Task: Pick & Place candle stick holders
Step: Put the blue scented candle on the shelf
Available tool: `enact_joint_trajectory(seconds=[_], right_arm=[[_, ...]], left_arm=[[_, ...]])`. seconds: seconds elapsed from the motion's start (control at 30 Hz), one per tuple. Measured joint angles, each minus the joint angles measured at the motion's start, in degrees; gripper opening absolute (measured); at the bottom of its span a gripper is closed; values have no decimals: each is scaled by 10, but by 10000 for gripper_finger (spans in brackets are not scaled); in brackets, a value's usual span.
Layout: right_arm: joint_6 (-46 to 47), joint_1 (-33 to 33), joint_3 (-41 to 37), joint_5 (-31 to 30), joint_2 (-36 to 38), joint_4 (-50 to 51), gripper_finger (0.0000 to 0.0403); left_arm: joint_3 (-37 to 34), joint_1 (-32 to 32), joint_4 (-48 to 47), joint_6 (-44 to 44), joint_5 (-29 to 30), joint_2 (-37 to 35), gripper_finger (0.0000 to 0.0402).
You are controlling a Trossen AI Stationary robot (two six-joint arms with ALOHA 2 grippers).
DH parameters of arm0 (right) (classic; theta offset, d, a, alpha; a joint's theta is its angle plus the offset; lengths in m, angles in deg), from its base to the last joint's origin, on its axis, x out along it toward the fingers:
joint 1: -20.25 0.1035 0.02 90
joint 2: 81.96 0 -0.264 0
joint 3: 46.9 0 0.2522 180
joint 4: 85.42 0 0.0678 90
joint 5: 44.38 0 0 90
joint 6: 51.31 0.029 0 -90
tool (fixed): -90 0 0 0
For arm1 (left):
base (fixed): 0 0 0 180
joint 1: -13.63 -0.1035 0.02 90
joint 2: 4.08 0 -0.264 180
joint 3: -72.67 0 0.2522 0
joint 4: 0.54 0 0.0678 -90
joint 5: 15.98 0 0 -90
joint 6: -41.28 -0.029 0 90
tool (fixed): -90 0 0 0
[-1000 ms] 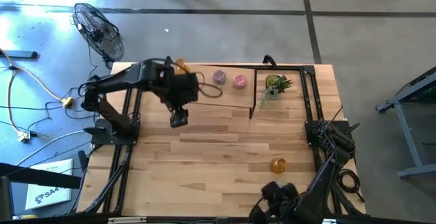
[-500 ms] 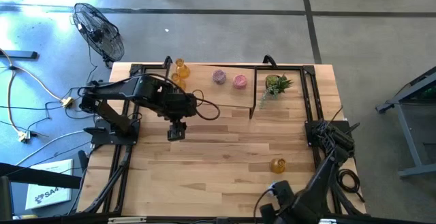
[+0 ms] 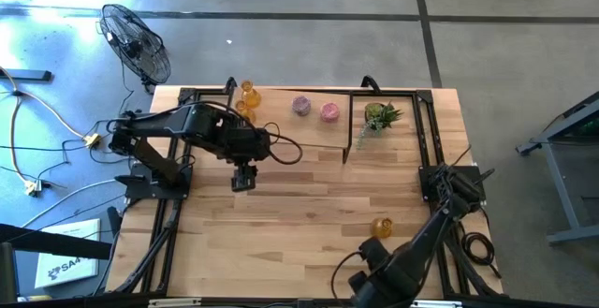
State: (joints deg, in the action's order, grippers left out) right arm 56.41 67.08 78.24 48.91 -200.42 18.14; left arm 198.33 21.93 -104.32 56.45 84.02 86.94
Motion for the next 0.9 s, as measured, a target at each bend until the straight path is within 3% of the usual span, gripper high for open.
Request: enact_joint_trajectory(seconds=[0.13, 0.3, 0.5, 0.63, 0.9], right_arm=[[5, 3, -84, 12, 41, -47, 388], [28, 9, -226, -47, 117, -235, 388], [68, 10, -383, -37, 171, -375, 388], [79, 12, -427, -46, 188, -422, 388], [99, 12, -430, -42, 188, -416, 388]], left_arm=[[0, 0, 0, -14, 0, 0, 252], [0, 0, 0, -20, 2, 0, 252], [0, 0, 0, -33, 27, 0, 252], [0, 0, 0, -33, 31, 0, 252], [0, 0, 0, -33, 32, 0, 252]])
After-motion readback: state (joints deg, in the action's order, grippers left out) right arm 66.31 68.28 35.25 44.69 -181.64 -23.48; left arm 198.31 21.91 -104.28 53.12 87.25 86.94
